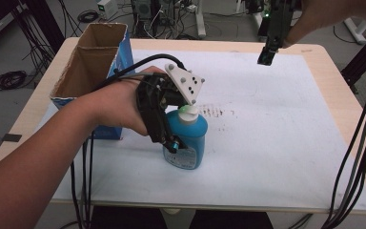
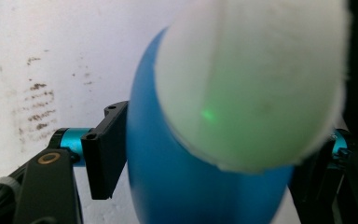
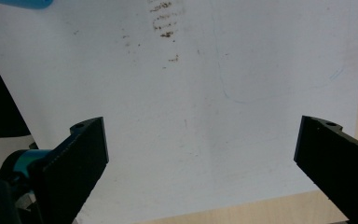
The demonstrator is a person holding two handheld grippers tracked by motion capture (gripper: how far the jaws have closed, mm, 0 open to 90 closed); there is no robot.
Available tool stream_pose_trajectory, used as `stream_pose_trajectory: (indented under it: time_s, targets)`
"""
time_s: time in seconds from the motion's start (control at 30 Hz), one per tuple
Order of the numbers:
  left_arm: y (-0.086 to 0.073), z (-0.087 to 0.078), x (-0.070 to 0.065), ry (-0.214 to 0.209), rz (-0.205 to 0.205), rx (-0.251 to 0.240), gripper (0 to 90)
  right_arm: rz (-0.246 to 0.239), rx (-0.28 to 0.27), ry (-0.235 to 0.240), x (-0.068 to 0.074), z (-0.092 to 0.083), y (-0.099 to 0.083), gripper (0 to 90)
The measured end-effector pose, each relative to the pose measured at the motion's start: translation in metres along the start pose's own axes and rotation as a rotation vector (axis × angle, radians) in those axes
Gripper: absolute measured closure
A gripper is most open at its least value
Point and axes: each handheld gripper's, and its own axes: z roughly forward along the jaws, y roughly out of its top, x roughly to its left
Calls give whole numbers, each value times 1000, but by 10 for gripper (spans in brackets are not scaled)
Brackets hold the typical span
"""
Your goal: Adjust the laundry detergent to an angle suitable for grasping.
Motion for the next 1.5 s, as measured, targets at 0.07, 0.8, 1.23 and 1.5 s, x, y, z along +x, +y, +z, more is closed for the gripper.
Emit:
stream_pose_trajectory:
  time_s: [0.07, 0.8, 1.23, 1.5]
  targets:
    - [0, -5, -1, 2, -7, 7, 247, -8, -3, 0, 0, 0, 1, 18]
    - [3, -53, 2, 34, -89, 195, 120, -24, -5, -1, 3, -1, 4, 18]
    - [-1, -77, 10, 49, -194, 322, 66, -24, -5, 2, 6, -1, 4, 18]
    - [1, -89, 18, 56, -242, 363, 50, -30, -3, 1, 9, -1, 5, 18]
